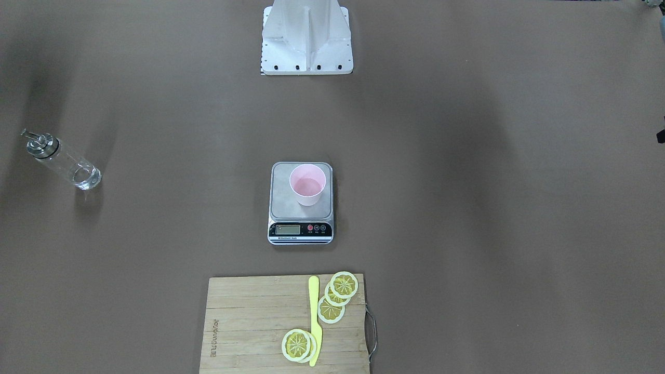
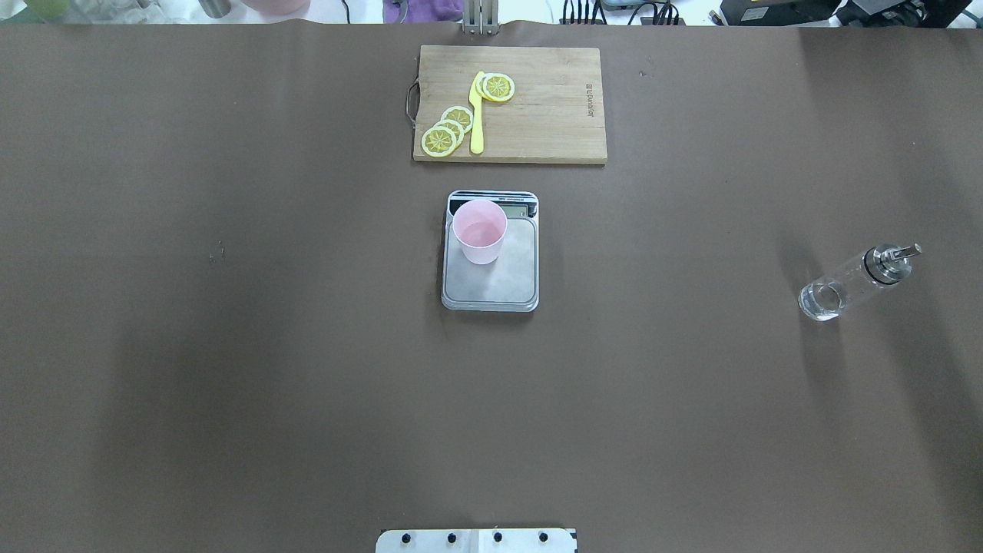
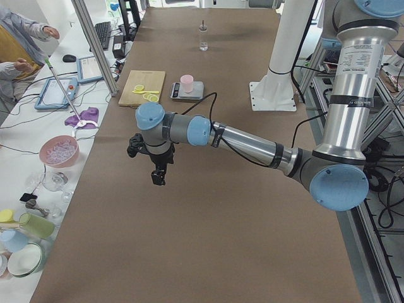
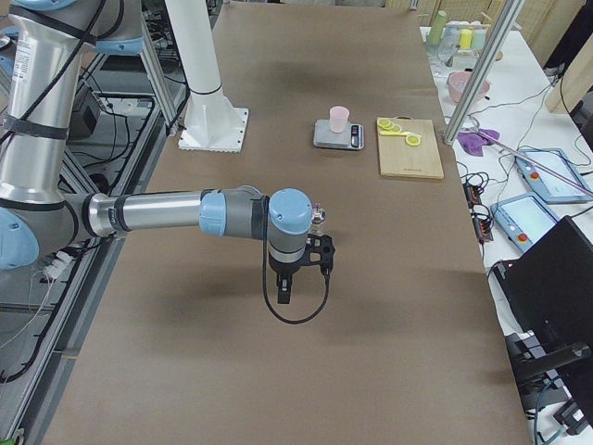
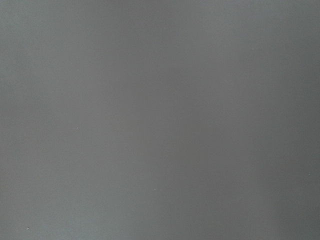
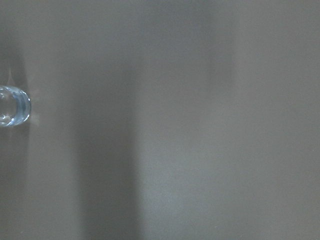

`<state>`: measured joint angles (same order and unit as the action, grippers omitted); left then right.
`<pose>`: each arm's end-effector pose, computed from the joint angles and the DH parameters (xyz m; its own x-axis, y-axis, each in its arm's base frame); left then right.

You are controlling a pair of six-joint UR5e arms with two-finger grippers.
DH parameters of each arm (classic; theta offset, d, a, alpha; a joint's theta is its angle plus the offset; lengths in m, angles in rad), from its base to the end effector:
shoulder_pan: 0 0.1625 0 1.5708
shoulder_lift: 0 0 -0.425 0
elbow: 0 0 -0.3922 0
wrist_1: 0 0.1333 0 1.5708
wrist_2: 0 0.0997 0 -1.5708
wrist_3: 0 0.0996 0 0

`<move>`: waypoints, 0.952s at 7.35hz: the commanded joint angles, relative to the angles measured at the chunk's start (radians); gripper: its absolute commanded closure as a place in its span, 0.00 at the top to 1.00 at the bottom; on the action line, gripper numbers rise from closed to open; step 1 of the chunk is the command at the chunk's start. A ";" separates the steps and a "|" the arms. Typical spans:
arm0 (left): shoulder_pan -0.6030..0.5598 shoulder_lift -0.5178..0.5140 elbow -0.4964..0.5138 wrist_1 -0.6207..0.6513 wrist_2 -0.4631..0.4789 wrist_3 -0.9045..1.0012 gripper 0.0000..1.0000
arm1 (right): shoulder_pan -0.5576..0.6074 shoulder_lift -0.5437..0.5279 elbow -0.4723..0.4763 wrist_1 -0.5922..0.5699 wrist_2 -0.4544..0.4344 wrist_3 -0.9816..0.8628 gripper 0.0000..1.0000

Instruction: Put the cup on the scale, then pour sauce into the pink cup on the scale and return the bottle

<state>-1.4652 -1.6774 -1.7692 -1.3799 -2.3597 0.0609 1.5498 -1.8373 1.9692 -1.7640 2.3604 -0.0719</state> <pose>-0.0068 -0.5300 0.5257 0.6845 0.2145 -0.6967 -0.1467 0.9767 0.1566 0.0548 -0.3733 0.5970 0.7016 -0.0431 0.7113 0.0715 0.9974 -0.0102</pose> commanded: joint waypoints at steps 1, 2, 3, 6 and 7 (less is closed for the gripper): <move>0.000 0.030 0.017 -0.024 0.005 -0.007 0.98 | 0.004 0.001 0.022 -0.022 0.008 0.003 1.00; -0.004 0.054 0.019 -0.030 0.003 -0.001 0.98 | 0.004 0.000 0.020 -0.022 0.008 0.001 1.00; -0.035 0.094 0.020 -0.030 0.000 -0.007 0.98 | 0.006 0.001 0.023 -0.017 0.010 0.001 1.00; -0.075 0.099 0.014 -0.016 -0.004 -0.010 0.98 | 0.006 0.006 0.023 -0.034 0.028 0.001 1.00; -0.076 0.102 0.013 -0.013 -0.006 -0.010 0.98 | 0.004 0.013 0.022 -0.034 0.025 0.001 1.00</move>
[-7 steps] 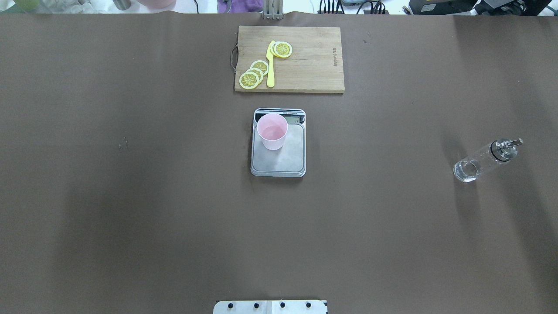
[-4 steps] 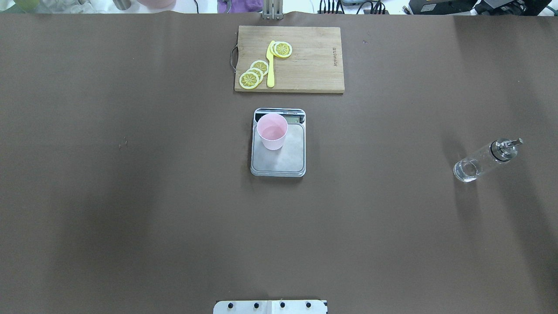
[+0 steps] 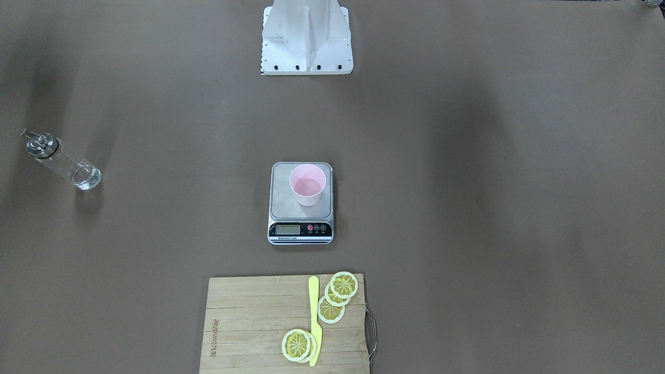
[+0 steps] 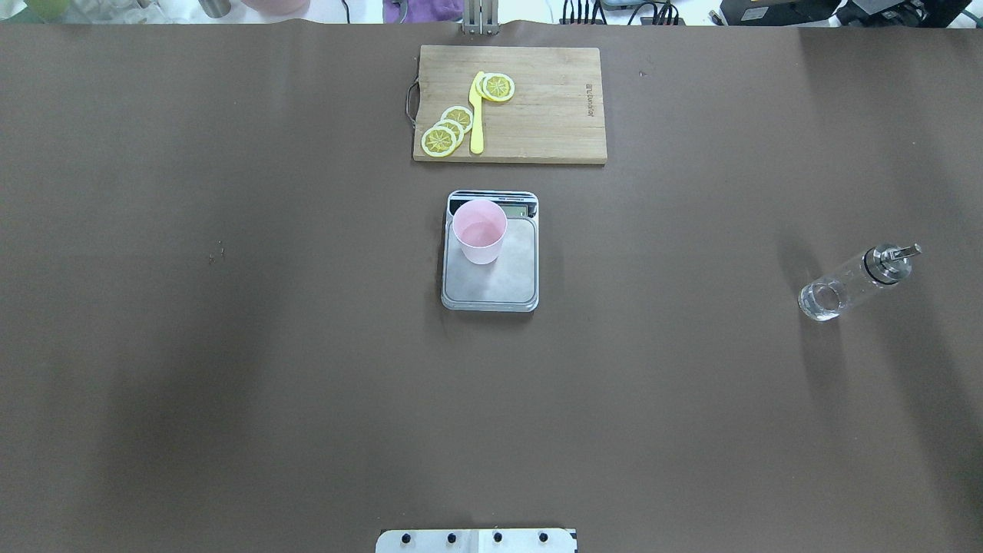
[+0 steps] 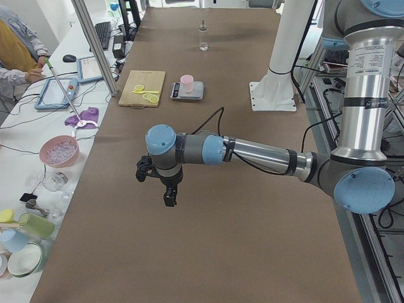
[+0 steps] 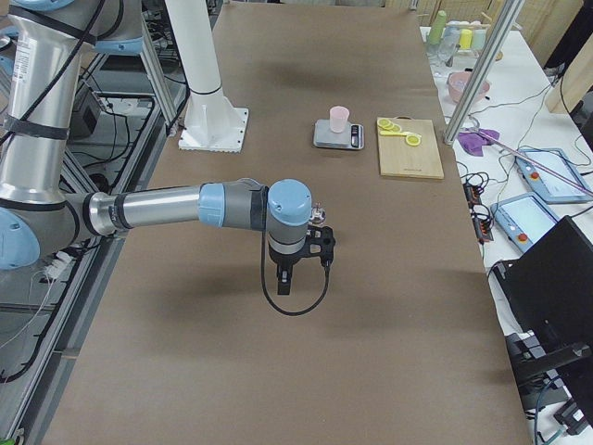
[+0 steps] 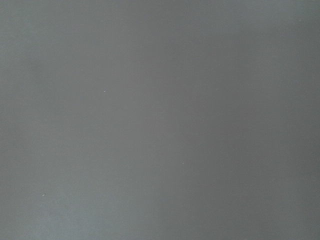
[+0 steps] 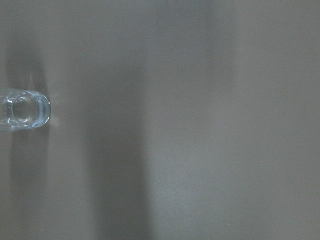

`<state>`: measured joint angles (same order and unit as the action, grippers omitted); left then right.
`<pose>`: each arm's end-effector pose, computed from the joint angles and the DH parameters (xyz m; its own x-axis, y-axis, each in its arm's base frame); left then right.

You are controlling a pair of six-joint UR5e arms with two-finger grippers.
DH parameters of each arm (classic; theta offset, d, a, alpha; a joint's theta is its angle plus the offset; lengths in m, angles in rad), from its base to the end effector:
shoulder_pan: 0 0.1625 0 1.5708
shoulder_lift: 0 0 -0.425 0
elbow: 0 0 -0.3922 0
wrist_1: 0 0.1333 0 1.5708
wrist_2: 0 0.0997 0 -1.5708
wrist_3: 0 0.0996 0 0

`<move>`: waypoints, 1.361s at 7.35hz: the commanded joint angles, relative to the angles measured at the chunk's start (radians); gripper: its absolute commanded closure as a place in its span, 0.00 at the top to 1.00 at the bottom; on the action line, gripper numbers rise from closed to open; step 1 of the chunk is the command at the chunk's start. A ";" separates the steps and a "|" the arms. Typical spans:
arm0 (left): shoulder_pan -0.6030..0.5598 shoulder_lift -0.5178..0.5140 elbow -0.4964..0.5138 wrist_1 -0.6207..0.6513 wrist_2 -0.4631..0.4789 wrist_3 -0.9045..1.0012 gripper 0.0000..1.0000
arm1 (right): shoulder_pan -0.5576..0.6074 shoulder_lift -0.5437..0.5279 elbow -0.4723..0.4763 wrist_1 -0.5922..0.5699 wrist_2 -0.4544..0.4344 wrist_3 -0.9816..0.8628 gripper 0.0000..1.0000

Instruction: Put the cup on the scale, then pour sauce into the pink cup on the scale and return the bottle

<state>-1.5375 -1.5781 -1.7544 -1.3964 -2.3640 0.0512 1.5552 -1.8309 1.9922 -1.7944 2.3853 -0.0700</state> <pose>-0.0460 -0.4908 0.5813 0.6982 0.0862 -0.7107 -0.0691 0.9962 0.0530 0.0550 -0.3740 0.5846 0.6841 -0.0353 0.7285 0.0636 0.9979 -0.0113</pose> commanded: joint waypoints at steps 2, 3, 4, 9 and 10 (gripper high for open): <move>-0.027 0.018 -0.020 0.004 -0.003 0.001 0.98 | -0.012 0.034 -0.001 -0.006 -0.009 -0.001 1.00; -0.053 0.033 -0.039 0.002 -0.014 0.006 0.98 | -0.035 0.050 -0.009 -0.007 -0.011 -0.001 1.00; -0.090 0.068 -0.042 -0.001 -0.112 0.007 0.98 | -0.050 0.054 -0.010 -0.005 -0.011 0.001 1.00; -0.139 0.135 -0.019 -0.007 -0.084 0.000 0.98 | -0.052 0.067 -0.007 -0.005 -0.009 0.004 1.00; -0.139 0.135 -0.020 -0.009 -0.063 0.001 0.98 | -0.052 0.065 -0.006 -0.005 -0.011 0.004 1.00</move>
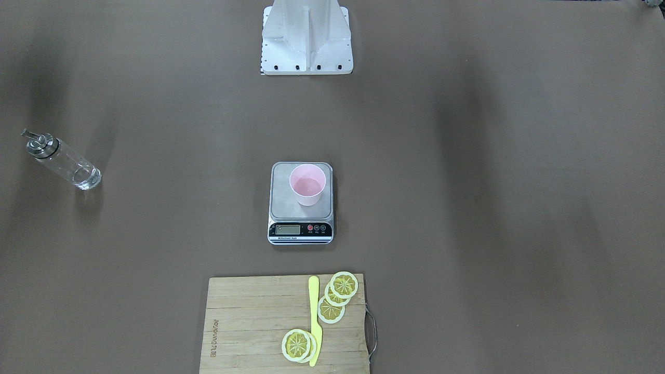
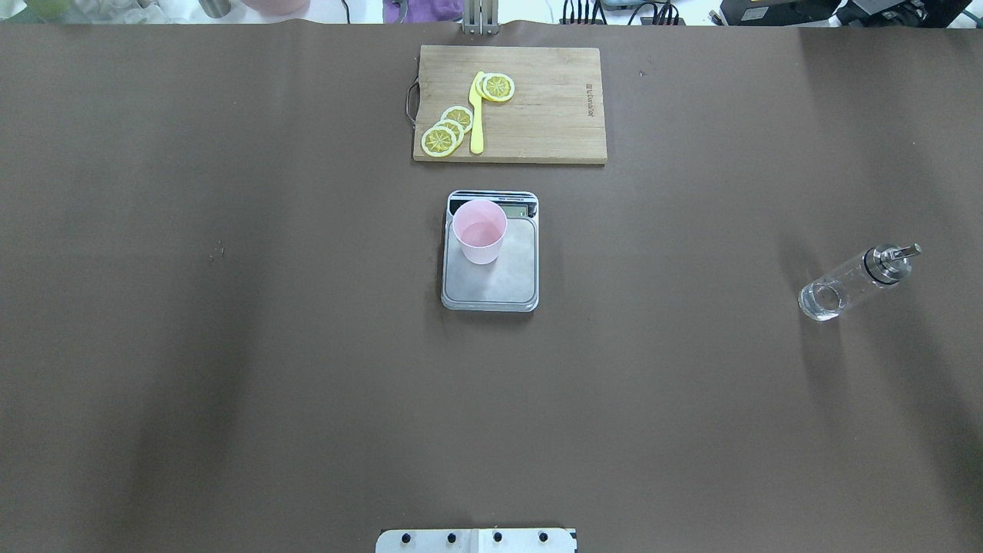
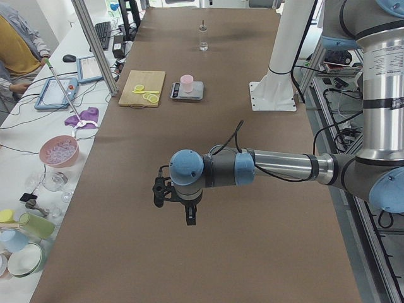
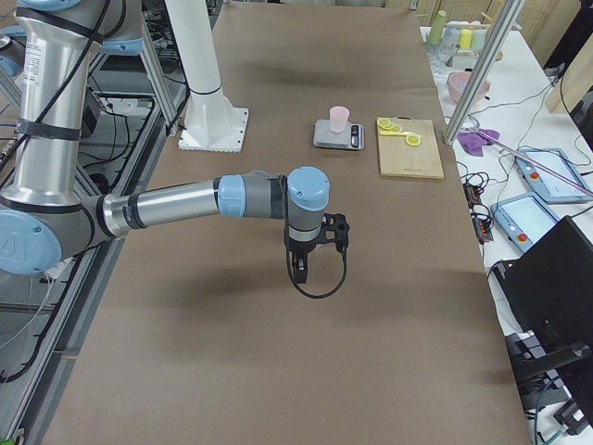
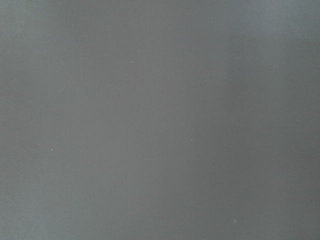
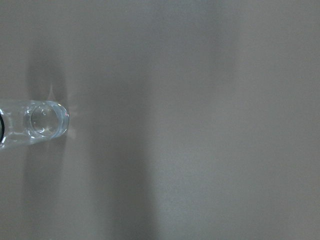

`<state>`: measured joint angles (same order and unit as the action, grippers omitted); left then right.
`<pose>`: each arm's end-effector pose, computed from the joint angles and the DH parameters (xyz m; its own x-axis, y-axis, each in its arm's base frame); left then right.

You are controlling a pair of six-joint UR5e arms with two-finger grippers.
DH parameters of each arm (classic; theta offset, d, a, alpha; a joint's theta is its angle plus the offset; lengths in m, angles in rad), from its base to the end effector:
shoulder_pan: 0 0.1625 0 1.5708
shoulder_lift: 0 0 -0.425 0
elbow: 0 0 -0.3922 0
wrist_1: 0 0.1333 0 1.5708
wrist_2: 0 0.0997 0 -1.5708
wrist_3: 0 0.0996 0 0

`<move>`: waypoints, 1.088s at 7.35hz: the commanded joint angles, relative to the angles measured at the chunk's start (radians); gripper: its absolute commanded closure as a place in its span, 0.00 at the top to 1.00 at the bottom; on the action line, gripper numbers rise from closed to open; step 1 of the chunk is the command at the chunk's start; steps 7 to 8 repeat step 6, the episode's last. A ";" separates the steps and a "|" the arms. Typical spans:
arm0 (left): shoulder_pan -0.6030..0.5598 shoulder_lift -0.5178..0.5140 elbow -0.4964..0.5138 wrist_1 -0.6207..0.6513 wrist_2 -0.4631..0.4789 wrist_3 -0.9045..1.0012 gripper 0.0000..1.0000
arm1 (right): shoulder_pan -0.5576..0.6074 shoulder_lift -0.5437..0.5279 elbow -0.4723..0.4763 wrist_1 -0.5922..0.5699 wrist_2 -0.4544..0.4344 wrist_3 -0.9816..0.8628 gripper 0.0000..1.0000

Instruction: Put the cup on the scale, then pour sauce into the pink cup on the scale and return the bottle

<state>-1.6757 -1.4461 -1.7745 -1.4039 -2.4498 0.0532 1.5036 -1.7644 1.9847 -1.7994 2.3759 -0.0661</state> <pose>-0.1015 -0.4236 0.6253 0.6320 -0.0812 -0.7707 0.0708 0.9964 -0.0469 0.0345 -0.4033 0.5637 0.6859 -0.1064 0.7198 0.1127 0.9929 0.0393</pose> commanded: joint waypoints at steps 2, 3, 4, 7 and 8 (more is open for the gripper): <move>-0.001 0.003 -0.011 -0.004 0.139 0.000 0.98 | 0.001 -0.006 0.003 0.000 -0.001 -0.001 1.00; -0.002 0.000 -0.010 -0.004 0.149 0.000 0.98 | 0.000 -0.006 0.005 0.000 -0.001 -0.001 1.00; -0.003 -0.002 -0.010 -0.004 0.149 -0.001 0.98 | 0.001 -0.006 0.005 0.000 -0.001 -0.001 1.00; -0.003 -0.011 -0.010 -0.004 0.149 -0.001 0.98 | 0.001 -0.007 0.006 0.000 0.000 -0.001 1.00; -0.003 -0.011 -0.010 -0.004 0.149 -0.001 0.98 | 0.001 -0.007 0.006 0.000 0.000 -0.001 1.00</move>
